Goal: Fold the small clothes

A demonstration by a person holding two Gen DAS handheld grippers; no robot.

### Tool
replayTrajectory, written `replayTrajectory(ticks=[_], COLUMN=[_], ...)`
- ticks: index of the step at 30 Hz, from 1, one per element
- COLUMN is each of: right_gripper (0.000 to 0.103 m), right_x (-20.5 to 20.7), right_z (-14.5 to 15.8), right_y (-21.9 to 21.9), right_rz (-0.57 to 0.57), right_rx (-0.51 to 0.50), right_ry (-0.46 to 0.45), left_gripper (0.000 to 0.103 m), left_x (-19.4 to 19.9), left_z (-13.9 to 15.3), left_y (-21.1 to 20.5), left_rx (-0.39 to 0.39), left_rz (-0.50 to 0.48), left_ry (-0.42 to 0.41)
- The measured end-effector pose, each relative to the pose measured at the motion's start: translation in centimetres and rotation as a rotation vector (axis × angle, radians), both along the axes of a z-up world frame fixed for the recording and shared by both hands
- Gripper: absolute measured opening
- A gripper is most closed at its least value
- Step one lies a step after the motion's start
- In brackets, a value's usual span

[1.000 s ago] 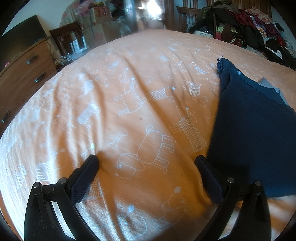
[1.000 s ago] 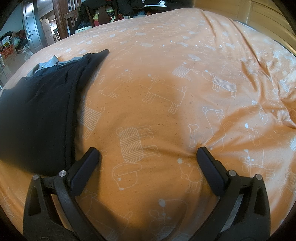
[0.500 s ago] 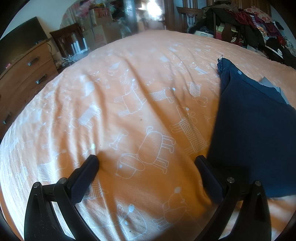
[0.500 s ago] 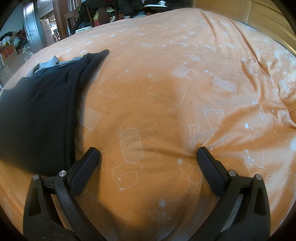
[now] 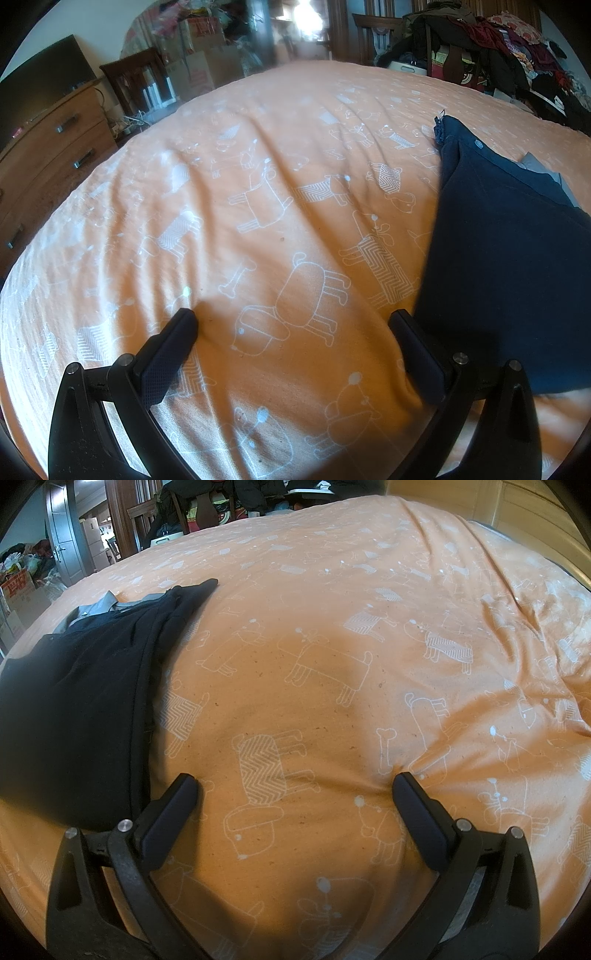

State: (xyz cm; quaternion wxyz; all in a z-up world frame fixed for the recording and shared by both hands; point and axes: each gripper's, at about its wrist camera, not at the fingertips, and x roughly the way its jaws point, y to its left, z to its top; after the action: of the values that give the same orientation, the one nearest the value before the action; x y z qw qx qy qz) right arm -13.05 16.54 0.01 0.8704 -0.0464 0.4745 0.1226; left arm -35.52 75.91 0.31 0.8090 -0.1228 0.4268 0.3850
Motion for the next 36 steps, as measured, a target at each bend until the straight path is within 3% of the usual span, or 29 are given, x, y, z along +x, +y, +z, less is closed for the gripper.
replayTrajectory(ticks=[36], right_gripper=[0.103], right_x=[0.26], right_z=[-0.12], right_y=[0.14], right_rz=[0.005], right_rx=[0.010], right_ry=[0.009], left_gripper=[0.103], left_x=[0.60], left_z=[-0.14], left_y=[-0.65], left_rx=[0.045], left_rz=[-0.003], left_ry=[0.022])
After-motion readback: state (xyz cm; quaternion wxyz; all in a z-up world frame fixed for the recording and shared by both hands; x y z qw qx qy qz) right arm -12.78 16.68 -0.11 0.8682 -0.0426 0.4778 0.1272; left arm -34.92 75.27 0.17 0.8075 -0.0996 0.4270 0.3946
